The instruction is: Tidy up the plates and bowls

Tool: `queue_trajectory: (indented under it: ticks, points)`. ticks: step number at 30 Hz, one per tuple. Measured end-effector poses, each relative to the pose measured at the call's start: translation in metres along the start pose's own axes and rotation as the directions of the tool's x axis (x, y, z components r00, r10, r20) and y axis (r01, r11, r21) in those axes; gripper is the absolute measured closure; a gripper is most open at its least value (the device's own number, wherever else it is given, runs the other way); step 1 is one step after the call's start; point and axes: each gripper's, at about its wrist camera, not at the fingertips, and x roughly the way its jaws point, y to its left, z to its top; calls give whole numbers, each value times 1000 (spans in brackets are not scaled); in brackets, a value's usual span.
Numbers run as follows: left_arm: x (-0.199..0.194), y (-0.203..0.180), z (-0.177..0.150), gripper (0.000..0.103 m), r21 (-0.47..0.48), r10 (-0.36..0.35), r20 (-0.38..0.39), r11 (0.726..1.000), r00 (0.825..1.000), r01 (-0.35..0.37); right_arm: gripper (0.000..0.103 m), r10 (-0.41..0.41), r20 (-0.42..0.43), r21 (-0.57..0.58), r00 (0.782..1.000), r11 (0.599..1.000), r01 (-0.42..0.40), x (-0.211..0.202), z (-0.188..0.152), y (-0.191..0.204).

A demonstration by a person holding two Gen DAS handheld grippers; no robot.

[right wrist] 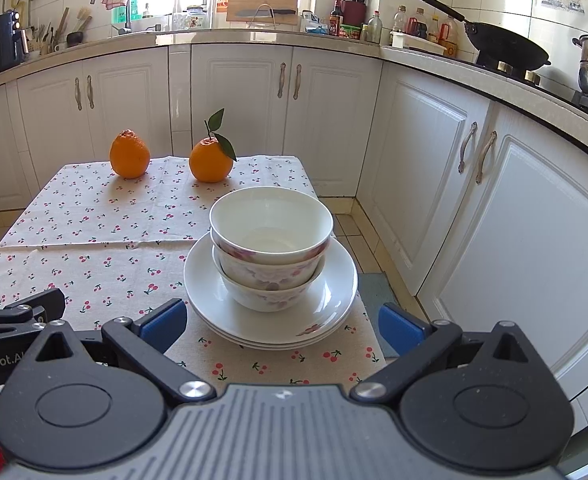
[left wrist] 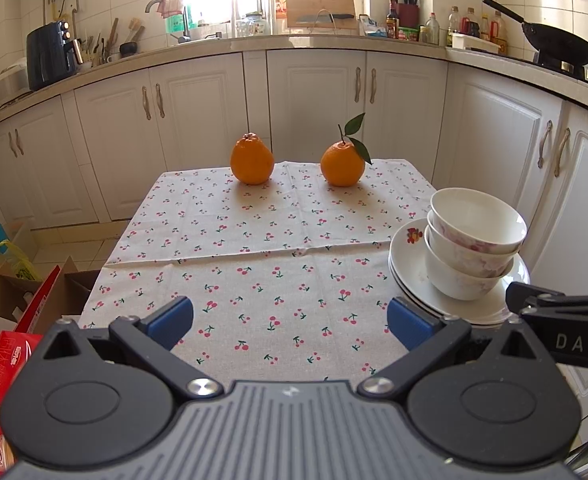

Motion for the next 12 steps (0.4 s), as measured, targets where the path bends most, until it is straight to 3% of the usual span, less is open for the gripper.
queue_trajectory:
  ticks: [12]
  points:
    - [5, 0, -2, 1, -3, -3, -12, 1000, 1000, 3, 0, -1, -5, -1, 1000, 1000, 1, 2, 0, 0]
